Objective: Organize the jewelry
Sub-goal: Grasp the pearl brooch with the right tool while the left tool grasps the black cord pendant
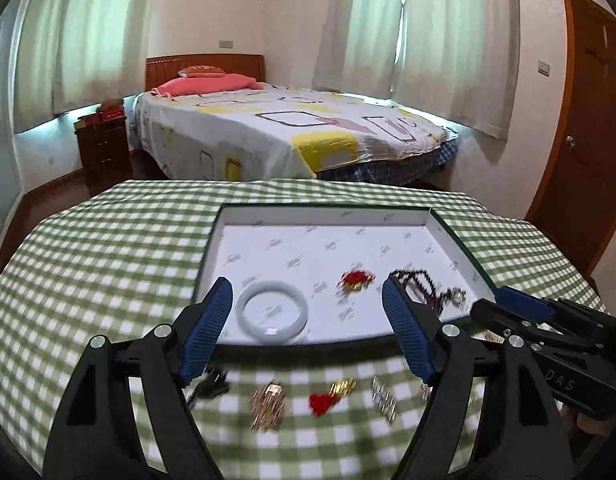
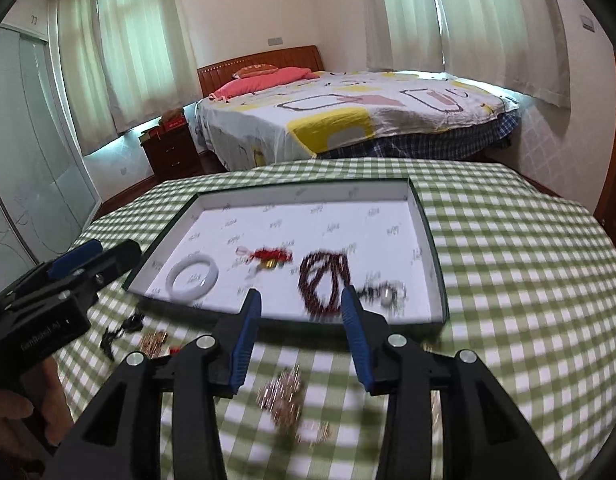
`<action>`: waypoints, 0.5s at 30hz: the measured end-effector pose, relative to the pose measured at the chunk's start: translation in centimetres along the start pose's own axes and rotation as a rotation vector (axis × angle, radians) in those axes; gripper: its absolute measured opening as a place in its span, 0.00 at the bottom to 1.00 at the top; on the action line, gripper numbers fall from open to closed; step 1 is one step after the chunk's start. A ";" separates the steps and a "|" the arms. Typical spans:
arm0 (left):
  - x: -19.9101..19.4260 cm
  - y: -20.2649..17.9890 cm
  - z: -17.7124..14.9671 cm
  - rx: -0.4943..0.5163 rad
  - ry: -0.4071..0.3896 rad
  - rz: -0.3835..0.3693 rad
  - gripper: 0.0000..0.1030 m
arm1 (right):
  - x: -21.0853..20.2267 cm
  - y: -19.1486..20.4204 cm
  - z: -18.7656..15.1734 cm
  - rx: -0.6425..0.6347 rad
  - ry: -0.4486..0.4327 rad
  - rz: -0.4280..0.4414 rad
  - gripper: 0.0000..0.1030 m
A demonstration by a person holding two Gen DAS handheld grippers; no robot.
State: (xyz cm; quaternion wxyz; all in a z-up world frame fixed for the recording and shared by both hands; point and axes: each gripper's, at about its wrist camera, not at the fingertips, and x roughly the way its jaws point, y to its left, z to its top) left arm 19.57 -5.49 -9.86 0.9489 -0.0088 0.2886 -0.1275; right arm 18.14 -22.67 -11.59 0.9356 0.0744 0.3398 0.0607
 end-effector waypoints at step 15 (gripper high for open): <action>-3.2 3.4 -6.5 -0.014 0.085 0.092 0.73 | -0.9 1.0 -6.8 -0.008 0.080 -0.016 0.41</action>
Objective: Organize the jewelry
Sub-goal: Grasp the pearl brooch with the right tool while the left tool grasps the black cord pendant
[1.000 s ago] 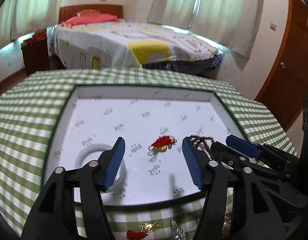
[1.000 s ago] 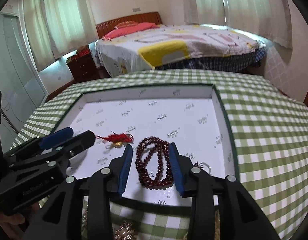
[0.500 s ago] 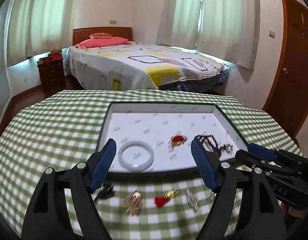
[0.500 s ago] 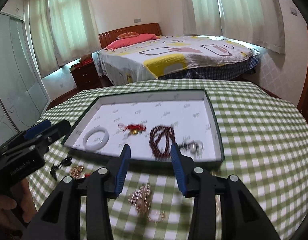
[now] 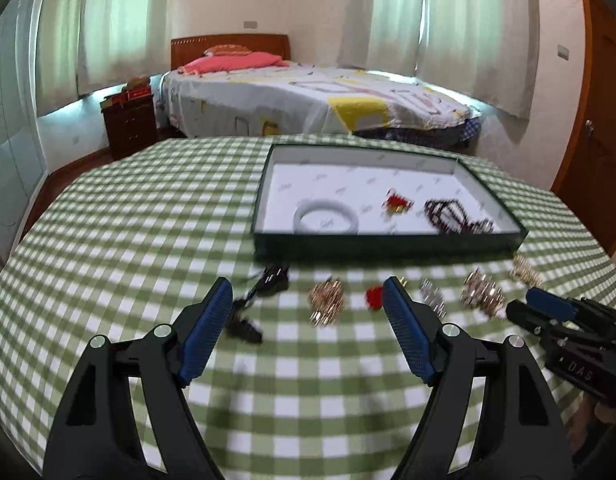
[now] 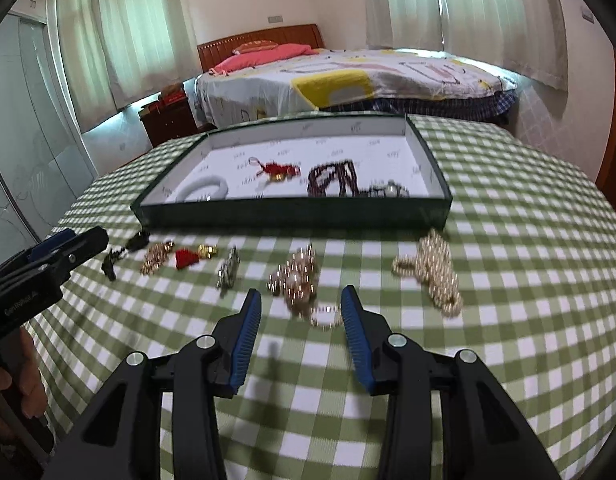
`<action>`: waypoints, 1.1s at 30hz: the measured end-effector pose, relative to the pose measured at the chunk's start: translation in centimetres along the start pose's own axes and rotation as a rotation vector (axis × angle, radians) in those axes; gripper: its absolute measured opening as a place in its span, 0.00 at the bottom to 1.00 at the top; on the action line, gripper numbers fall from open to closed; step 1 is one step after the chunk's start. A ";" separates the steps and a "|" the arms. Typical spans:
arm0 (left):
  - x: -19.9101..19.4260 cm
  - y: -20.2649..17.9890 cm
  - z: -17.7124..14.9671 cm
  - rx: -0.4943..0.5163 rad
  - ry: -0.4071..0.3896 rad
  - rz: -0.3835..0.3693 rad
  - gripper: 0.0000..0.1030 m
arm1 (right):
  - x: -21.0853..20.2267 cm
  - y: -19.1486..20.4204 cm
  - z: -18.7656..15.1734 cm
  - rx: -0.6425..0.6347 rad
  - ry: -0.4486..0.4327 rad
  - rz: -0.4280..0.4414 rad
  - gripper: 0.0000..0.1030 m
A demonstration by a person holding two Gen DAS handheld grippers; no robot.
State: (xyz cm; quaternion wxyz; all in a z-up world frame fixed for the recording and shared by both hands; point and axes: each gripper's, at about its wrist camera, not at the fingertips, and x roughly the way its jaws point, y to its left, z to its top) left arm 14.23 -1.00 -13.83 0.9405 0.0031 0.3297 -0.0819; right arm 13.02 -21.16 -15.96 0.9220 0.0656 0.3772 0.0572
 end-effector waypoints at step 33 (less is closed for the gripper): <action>2.7 3.7 -0.2 -0.084 0.077 0.053 0.73 | 4.5 0.9 1.8 -0.021 0.114 0.032 0.26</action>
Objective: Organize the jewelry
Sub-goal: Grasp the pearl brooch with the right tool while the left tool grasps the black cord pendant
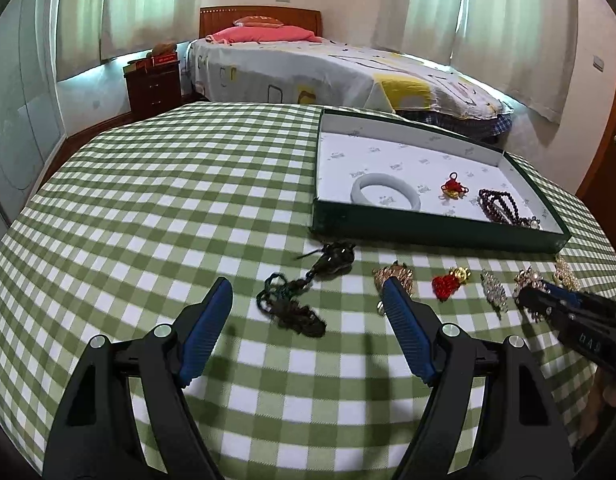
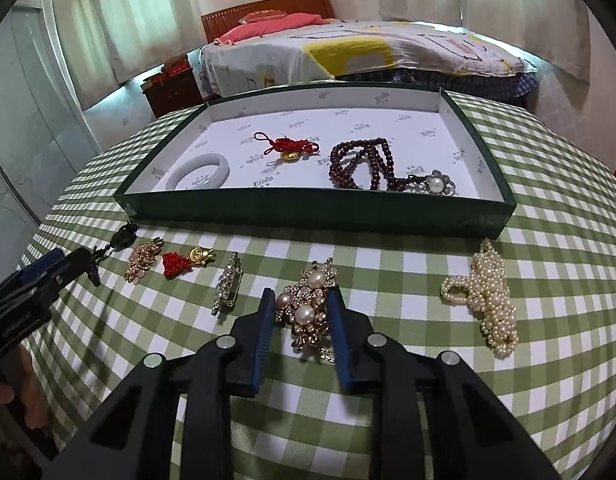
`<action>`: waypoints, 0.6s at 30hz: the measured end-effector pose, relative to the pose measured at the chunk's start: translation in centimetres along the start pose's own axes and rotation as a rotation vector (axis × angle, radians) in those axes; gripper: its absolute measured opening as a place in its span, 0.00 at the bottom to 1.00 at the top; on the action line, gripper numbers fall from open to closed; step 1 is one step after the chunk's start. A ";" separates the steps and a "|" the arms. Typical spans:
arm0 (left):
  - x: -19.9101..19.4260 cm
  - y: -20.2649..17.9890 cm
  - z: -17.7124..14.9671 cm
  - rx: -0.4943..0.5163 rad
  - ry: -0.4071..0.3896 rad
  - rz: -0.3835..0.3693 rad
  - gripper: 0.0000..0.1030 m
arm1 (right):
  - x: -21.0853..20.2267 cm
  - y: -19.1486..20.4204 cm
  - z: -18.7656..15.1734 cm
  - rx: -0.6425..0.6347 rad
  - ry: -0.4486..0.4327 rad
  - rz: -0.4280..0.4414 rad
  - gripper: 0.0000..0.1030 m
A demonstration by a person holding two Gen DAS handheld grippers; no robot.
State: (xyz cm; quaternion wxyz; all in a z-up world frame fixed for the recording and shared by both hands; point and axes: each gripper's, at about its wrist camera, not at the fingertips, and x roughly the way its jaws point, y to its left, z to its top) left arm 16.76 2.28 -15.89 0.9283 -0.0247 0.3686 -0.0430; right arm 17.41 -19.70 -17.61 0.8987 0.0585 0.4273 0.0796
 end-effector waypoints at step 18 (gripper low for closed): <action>5.0 -0.4 2.3 0.028 0.138 -0.078 0.39 | -0.2 -0.8 0.0 0.028 0.000 0.035 0.26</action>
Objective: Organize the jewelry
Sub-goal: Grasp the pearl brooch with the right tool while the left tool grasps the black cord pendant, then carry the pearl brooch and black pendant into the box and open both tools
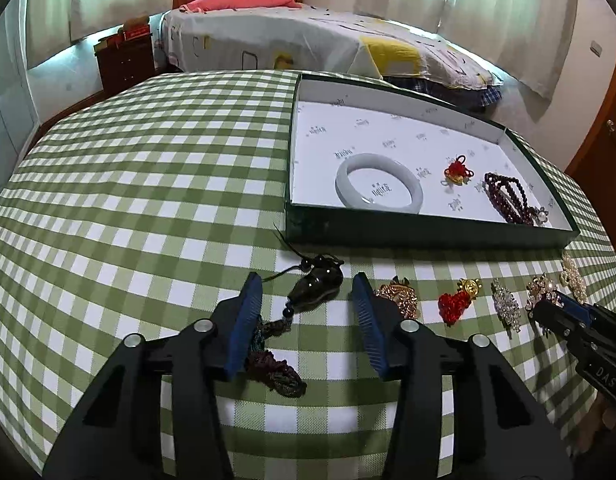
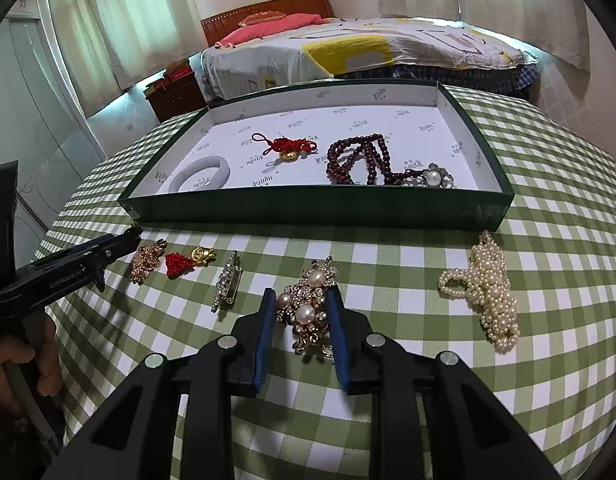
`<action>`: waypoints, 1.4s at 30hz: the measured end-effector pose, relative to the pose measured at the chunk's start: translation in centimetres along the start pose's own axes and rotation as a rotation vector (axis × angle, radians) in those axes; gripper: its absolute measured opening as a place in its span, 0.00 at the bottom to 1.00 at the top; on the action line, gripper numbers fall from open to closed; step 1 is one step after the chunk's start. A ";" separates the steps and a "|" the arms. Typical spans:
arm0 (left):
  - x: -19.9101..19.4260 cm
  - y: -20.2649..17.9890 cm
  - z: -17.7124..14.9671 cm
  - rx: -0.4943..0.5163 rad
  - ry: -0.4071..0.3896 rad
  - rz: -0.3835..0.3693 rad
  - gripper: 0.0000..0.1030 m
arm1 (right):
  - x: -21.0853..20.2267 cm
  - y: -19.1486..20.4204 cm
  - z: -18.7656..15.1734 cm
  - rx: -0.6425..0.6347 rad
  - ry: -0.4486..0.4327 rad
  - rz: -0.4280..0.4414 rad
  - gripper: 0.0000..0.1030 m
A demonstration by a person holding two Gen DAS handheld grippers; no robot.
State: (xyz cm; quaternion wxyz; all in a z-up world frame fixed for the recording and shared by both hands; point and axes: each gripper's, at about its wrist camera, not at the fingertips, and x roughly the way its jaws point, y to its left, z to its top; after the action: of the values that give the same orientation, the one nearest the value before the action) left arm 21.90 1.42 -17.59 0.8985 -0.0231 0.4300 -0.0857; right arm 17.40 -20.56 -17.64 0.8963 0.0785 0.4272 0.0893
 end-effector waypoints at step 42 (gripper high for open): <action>-1.2 0.1 -0.2 0.015 -0.037 -0.004 0.14 | -1.0 0.4 -0.2 -0.017 -0.047 -0.003 0.15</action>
State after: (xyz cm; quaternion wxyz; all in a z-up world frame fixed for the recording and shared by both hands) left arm 20.99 1.75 -16.78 0.9062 -0.0189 0.4127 -0.0903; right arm 16.58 -20.43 -16.90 0.9070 0.0723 0.4052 0.0894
